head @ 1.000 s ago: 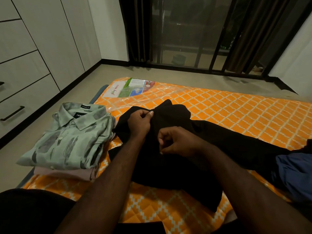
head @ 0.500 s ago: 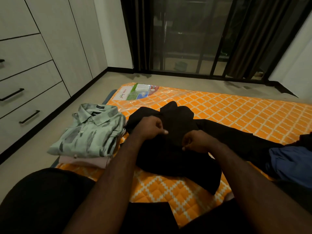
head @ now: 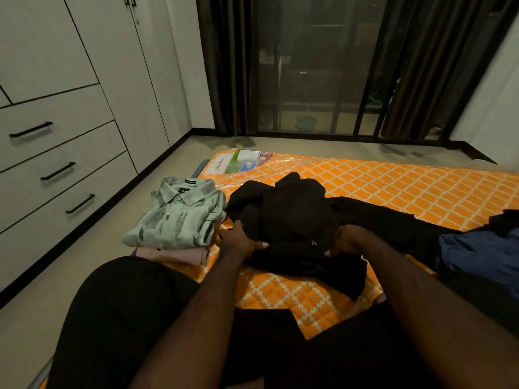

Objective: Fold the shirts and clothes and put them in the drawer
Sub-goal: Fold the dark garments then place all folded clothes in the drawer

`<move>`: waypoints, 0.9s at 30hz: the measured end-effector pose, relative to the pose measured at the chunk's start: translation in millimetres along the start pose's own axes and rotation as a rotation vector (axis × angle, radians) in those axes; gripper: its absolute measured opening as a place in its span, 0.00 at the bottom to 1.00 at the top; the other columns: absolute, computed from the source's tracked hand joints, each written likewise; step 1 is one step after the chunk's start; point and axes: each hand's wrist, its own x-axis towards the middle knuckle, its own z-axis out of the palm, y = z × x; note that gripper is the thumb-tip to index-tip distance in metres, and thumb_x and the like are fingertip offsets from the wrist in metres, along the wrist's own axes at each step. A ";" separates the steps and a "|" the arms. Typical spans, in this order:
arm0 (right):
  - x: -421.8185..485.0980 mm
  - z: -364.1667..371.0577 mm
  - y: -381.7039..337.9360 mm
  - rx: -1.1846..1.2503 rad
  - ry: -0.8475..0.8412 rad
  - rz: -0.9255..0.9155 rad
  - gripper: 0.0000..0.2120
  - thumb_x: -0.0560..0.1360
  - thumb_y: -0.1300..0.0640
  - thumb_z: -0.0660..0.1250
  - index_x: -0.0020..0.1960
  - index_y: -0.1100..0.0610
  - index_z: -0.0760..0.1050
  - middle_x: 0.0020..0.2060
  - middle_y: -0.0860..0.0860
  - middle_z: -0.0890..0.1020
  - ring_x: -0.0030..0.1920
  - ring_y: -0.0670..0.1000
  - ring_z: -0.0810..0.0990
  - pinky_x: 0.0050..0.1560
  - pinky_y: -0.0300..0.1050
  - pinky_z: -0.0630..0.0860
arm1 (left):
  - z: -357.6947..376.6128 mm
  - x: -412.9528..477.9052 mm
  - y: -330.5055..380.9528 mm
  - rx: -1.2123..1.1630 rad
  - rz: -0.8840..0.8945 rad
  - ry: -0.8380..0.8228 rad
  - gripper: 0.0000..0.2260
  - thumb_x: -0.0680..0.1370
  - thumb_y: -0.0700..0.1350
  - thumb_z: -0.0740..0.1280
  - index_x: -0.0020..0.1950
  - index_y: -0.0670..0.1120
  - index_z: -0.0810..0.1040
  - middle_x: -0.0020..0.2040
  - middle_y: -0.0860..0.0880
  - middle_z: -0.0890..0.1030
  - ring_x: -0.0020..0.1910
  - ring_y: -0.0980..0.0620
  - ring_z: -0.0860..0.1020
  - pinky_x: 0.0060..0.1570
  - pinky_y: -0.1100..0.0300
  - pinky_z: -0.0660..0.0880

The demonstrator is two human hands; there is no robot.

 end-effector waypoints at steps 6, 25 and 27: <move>-4.8 1.5 11.2 0.108 0.092 -0.048 0.22 0.76 0.61 0.74 0.69 0.53 0.76 0.67 0.55 0.77 0.65 0.57 0.78 0.64 0.51 0.78 | -5.0 -4.9 0.2 0.098 0.165 -0.099 0.49 0.64 0.46 0.84 0.79 0.50 0.60 0.73 0.42 0.70 0.71 0.38 0.70 0.65 0.49 0.72; 17.3 27.0 45.7 0.400 0.113 0.150 0.27 0.72 0.54 0.79 0.67 0.62 0.76 0.60 0.60 0.80 0.59 0.60 0.80 0.62 0.57 0.79 | 11.2 -10.9 -22.9 -0.189 0.039 0.238 0.16 0.78 0.46 0.70 0.62 0.39 0.73 0.61 0.37 0.78 0.60 0.36 0.77 0.56 0.48 0.73; 16.5 23.1 45.9 0.375 0.217 0.143 0.18 0.76 0.54 0.72 0.63 0.61 0.77 0.56 0.59 0.80 0.55 0.59 0.82 0.58 0.57 0.82 | 15.1 -13.4 -23.3 -0.210 0.081 0.270 0.13 0.79 0.47 0.69 0.58 0.41 0.75 0.56 0.39 0.80 0.55 0.38 0.78 0.50 0.49 0.73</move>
